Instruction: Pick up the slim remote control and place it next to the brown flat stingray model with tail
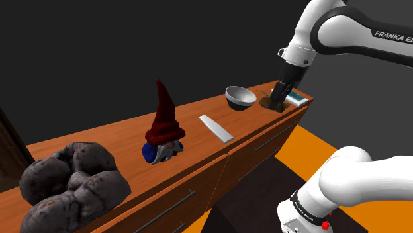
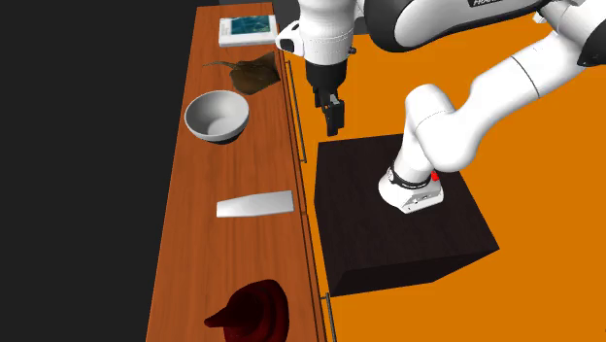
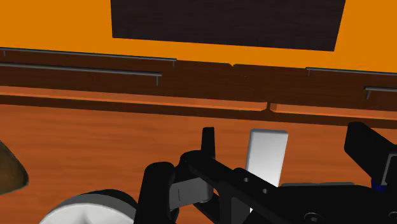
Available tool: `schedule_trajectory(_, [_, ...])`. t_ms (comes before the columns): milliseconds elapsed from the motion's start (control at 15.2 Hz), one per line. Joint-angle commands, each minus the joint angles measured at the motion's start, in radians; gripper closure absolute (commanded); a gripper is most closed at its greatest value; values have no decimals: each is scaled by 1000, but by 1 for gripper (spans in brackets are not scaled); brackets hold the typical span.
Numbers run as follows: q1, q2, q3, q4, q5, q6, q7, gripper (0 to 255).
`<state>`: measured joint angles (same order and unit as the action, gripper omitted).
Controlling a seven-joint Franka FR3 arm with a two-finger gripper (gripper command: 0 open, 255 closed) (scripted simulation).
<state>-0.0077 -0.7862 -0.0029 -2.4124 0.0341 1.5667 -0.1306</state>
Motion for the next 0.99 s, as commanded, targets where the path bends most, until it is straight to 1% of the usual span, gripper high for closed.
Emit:
schedule_trajectory(0, [0,0,0,0,0,0,0,0])
schedule_trajectory(462, [7,182,64,-47,28,248,83,0])
schedule_trajectory(924, [7,421,122,-19,27,477,171,0])
